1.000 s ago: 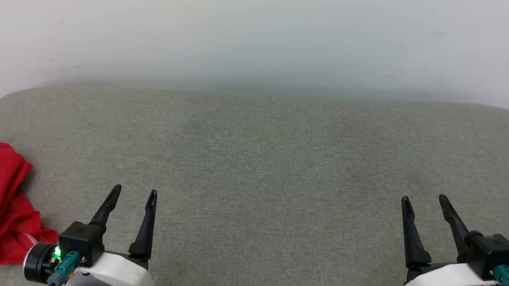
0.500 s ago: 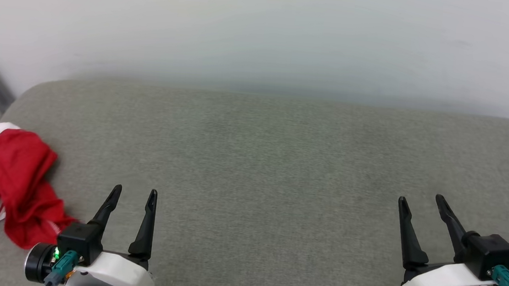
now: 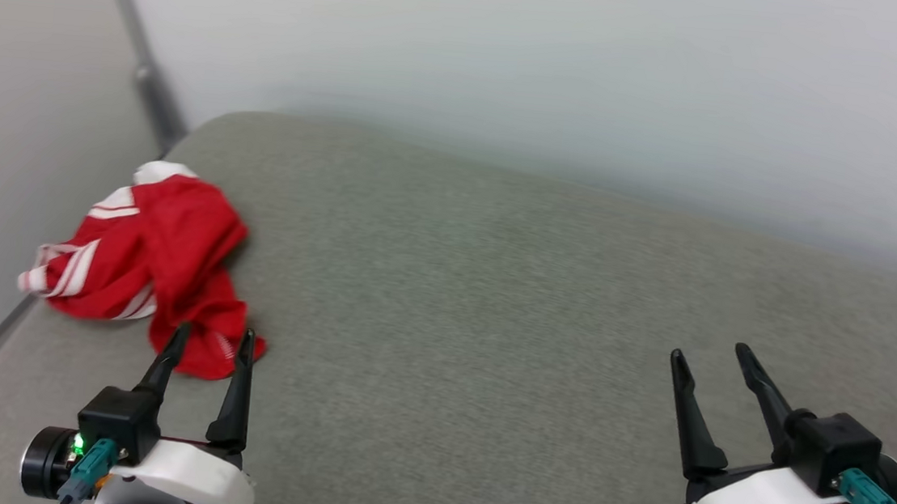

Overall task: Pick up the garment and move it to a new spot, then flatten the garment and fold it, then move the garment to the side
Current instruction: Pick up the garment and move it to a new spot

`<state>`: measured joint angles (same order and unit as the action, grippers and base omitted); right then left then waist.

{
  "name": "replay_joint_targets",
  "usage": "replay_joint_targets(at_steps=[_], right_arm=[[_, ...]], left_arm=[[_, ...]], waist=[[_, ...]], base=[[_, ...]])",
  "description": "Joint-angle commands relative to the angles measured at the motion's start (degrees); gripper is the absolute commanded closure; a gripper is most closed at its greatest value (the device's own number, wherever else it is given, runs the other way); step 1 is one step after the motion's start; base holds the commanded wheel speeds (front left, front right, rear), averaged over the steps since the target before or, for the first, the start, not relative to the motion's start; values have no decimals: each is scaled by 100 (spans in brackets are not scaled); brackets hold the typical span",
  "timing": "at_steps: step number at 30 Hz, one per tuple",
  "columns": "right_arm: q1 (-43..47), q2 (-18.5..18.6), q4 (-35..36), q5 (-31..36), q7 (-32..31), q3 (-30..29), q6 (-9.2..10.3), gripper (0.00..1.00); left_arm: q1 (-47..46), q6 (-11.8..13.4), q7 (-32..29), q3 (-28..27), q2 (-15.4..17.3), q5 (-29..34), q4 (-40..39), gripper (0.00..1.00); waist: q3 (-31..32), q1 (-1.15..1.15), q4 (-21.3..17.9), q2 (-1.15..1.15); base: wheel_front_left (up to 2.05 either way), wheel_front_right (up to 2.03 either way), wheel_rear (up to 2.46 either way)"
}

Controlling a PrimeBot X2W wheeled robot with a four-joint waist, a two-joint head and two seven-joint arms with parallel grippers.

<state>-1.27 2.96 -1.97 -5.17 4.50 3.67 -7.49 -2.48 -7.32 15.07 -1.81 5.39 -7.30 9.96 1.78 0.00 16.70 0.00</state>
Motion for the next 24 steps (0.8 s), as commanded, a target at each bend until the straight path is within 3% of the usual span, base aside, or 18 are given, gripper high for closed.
replay_joint_targets(at_steps=[1, 12, 24], right_arm=[[28, -13, 25, -45, 9, 17, 0, 0], [135, -11, 101, -91, -36, 194, 1, 0], [82, -11, 193, 10, -133, 236, 1, 0]], left_arm=[[54, 18, 14, -5, 17, -11, -14, 0], [190, 3, 14, -120, 41, -28, -54, 0], [112, -4, 14, -266, 43, 41, -83, 0]], waist=[[45, 0, 288, 0], [92, 0, 1082, 0], [-3, 0, 1208, 0]], base=[[0, 0, 0], [0, 0, 0], [0, 0, 0]])
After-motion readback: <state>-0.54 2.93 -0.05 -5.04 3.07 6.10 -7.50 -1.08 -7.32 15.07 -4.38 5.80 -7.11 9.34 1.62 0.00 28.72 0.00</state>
